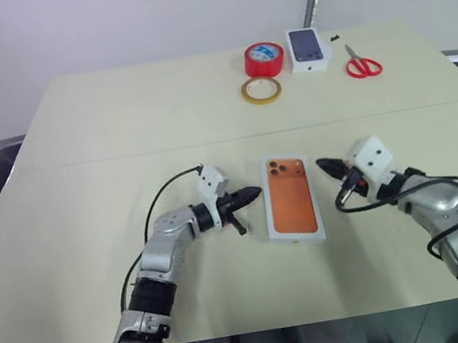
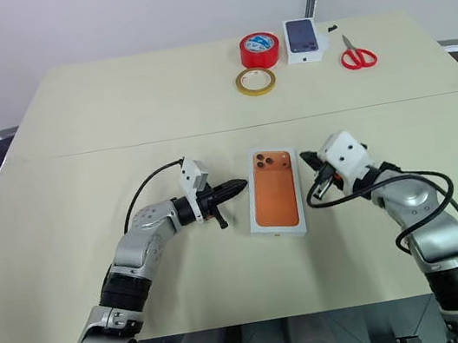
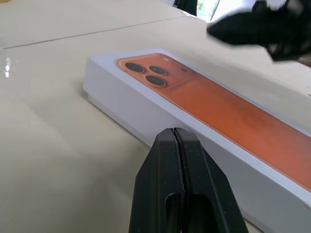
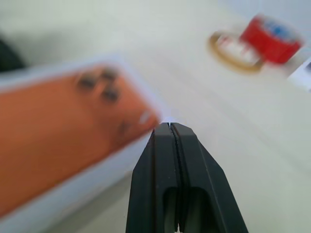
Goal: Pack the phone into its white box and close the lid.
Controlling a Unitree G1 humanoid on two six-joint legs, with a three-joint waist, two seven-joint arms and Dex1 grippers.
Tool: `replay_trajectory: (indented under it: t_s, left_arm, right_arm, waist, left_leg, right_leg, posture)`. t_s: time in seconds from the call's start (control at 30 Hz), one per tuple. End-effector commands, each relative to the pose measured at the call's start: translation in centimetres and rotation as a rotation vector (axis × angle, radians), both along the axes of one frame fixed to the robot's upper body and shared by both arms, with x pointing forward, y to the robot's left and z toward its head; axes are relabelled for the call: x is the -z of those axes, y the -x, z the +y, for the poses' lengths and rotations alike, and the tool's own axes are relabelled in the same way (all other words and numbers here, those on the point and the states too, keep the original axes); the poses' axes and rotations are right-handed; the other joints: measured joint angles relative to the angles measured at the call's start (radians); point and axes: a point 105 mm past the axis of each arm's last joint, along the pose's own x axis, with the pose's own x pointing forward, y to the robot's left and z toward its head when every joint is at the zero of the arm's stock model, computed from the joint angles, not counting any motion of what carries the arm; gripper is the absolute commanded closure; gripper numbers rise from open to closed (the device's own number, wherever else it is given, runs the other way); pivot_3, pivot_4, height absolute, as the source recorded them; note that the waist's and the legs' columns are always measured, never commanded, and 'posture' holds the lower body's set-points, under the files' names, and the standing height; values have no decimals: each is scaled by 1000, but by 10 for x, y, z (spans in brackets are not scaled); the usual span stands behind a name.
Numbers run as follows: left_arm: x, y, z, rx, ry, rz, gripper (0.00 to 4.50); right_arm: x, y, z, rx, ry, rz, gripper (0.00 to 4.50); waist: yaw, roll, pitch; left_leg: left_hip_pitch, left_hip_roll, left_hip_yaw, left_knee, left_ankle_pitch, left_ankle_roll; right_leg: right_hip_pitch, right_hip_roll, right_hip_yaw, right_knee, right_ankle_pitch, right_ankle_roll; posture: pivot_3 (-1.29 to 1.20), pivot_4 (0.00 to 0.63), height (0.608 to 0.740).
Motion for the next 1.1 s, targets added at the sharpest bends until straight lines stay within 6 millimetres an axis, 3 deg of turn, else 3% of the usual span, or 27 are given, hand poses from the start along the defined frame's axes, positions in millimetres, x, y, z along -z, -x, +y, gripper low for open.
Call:
replay_trajectory:
  t_s: [0.03, 0.2, 0.27, 0.33, 0.47, 0.6, 0.7, 0.9, 0.93, 1.1]
  left_arm:
    - [-34, -9, -8, 0, 89, -76, 4500]
    - [-43, -11, -33, 43, 129, -93, 4500]
    - [-31, -9, -45, 76, 72, -85, 4500]
    - [-2, -6, -51, 106, -66, -61, 4500]
    - [30, -7, -44, 77, -148, 64, 4500]
    - [23, -9, -26, 59, -100, 63, 4500]
    - [9, -10, -11, 44, -63, 11, 3247]
    - [-23, -5, 37, -20, -51, -96, 200]
    - [-24, -3, 47, -28, -75, -106, 0]
    - [-25, 7, 108, -132, -177, -151, 0]
  right_arm:
    - [-9, 9, 20, -109, -46, -10, 4471]
    - [23, 31, 39, -238, -4, 130, 4471]
    - [48, 41, 41, -266, 104, 193, 4471]
    - [64, 41, 37, -239, 185, 215, 4471]
    - [69, 34, 30, -167, 189, 245, 4471]
    - [60, 35, 32, -170, 69, 291, 4471]
    - [45, 31, 27, -164, -4, 260, 3619]
    - [9, 30, 9, -195, -45, 159, 543]
    - [6, 31, 4, -199, -40, 148, 64]
    - [-11, 36, -30, -179, -33, 145, 64]
  waist:
    - [1, 0, 0]
    - [1, 0, 0]
    - [1, 0, 0]
    - [-4, 0, -1]
    - [-6, -2, -2]
    - [-7, -3, -3]
    - [-8, -3, -3]
    - [-7, -1, -1]
    - [-6, -1, -1]
    - [-1, 0, -1]
  left_leg:
    - [0, 0, 0, 0, 0, 0]
    - [0, -1, 0, 0, 0, 0]
    - [0, -1, 0, 0, 0, 0]
    - [1, -1, 0, 1, 0, 0]
    - [9, 0, 0, 0, 0, 0]
    - [21, 1, -1, -2, -2, 3]
    - [20, 1, -2, -2, -2, 2]
    - [15, 2, -2, -3, -2, 2]
    - [13, 2, -2, -3, -2, 2]
    - [10, 2, -2, -3, -2, 2]
  right_leg:
    - [0, 0, 0, 0, 0, 0]
    - [1, 0, 0, 0, 0, 0]
    - [1, 0, 0, 0, 0, 0]
    - [1, 0, 0, 0, 0, 0]
    - [9, 1, 0, -1, 0, 0]
    - [24, 2, -1, -8, 0, 0]
    - [23, 1, -1, -9, 0, 0]
    - [17, 0, 0, -8, 0, 0]
    - [15, 0, 0, -8, 0, 0]
    - [14, 0, 0, -9, 0, 0]
  posture:
    - [0, 150, 740]
    - [0, 150, 740]
    - [0, 150, 740]
    - [0, 150, 740]
    - [0, 150, 740]
    - [0, 150, 740]
    - [0, 150, 740]
    - [0, 150, 740]
    - [0, 150, 740]
    - [0, 150, 740]
